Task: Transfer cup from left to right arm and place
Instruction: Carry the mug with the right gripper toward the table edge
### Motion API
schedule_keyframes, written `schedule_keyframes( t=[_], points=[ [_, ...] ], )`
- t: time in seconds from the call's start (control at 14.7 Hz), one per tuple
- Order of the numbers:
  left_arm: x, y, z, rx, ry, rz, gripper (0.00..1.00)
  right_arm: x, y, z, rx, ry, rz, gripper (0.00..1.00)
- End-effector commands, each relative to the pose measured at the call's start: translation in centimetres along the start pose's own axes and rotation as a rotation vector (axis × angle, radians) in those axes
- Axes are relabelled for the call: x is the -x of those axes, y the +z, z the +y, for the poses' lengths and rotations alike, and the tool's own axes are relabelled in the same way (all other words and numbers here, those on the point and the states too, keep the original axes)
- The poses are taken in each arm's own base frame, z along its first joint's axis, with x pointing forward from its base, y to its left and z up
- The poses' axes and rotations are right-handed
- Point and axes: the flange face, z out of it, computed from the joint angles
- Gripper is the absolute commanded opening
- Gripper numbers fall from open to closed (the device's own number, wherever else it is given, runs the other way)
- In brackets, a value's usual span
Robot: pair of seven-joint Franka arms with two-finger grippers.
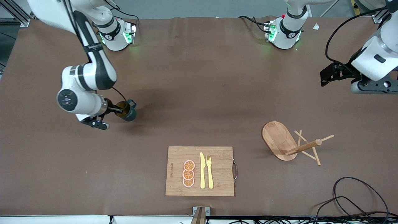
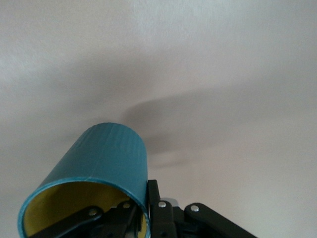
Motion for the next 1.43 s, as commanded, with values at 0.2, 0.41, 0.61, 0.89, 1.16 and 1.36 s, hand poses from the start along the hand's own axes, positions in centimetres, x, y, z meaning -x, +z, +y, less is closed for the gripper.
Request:
schedule_keyframes(
  t=[0.2,0.41,0.61,0.89,1.16,1.36],
  points=[
    [2.4,-2.0,-0.6,0.003,0.026,0.032,1.0,-1.8,-0.9,8.7,-0.021,-0.631,0.034,0.0],
    [2.7,-2.3,-1.1,0.002,0.031,0.036,1.0,-2.9,-1.9,9.9,0.201,-0.944,0.052,0.0],
    [2.6,-2.2,-1.0,0.046,0.027,0.034,1.0,-3.6,-1.9,10.0,0.321,-1.127,0.038,0.0],
    [2.4,-1.2,-2.9,0.072,-0.018,0.039,1.0,-5.4,-0.6,10.8,0.358,-1.375,0.049,0.0],
    [2.6,-0.7,-4.6,0.049,-0.046,0.044,1.0,-6.7,-0.1,12.1,0.386,-1.542,0.058,0.0],
    [2.6,-1.0,-4.8,0.026,-0.047,0.052,1.0,-6.9,0.6,12.5,0.396,-1.607,0.053,0.0]
  ],
)
